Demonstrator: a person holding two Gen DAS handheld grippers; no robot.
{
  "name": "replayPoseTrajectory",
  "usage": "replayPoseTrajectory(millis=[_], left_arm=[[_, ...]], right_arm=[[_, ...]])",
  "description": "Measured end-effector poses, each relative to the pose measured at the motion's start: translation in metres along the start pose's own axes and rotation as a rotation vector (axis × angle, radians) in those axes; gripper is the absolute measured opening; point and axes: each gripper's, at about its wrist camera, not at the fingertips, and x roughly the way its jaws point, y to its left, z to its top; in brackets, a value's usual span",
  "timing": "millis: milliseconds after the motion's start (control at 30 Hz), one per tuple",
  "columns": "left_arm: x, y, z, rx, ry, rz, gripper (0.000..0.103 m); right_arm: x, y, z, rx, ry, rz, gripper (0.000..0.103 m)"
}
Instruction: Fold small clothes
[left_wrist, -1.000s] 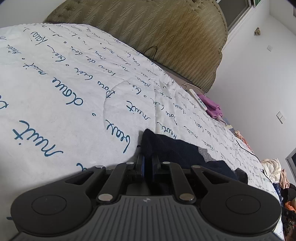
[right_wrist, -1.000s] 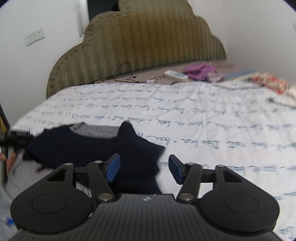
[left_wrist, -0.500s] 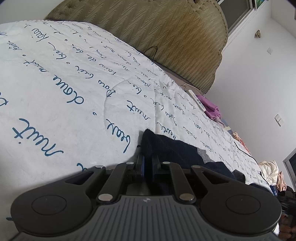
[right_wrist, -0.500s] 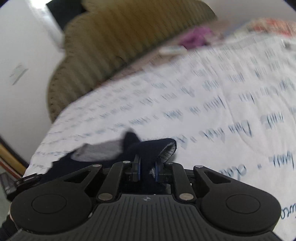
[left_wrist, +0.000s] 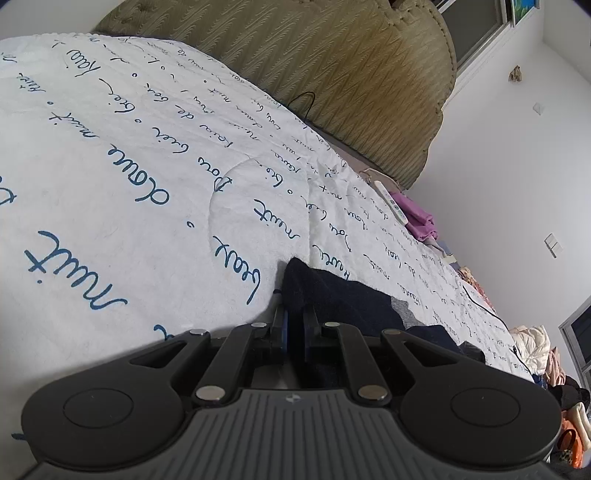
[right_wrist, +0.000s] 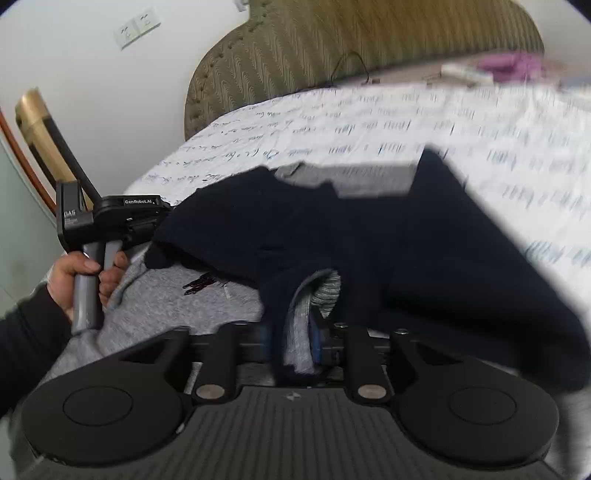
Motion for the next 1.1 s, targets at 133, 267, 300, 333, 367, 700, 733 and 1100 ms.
replayPoseTrajectory(millis=[133, 267, 300, 333, 367, 700, 733, 1100], left_arm=[[0.0, 0.001, 0.0, -0.009, 0.001, -0.006, 0.009], [0.0, 0.001, 0.0, -0.007, 0.0, -0.005, 0.009], [0.001, 0.001, 0.0, -0.006, 0.0, -0.004, 0.009], [0.0, 0.001, 0.0, -0.005, 0.0, -0.004, 0.009], [0.0, 0.001, 0.0, -0.005, -0.001, -0.004, 0.009], [0.0, 0.001, 0.0, -0.01, -0.001, -0.007, 0.009], [0.0, 0.001, 0.0, -0.012, -0.001, -0.009, 0.009], [0.0, 0.001, 0.0, -0.015, -0.001, -0.011, 0.009]], right_arm=[[-0.044, 0.003, 0.002, -0.271, -0.165, -0.16, 0.038], [-0.03, 0.012, -0.013, -0.66, -0.058, -0.436, 0.03], [-0.024, 0.01, -0.016, -0.696, -0.011, -0.44, 0.028], [-0.019, 0.007, -0.017, -0.711, 0.022, -0.425, 0.028], [-0.015, 0.005, -0.018, -0.72, 0.037, -0.415, 0.028], [0.003, 0.008, -0.018, -0.803, 0.094, -0.392, 0.036], [0.003, 0.009, -0.02, -0.803, 0.092, -0.393, 0.036], [0.0, -0.027, 0.006, -0.529, 0.013, -0.348, 0.008]])
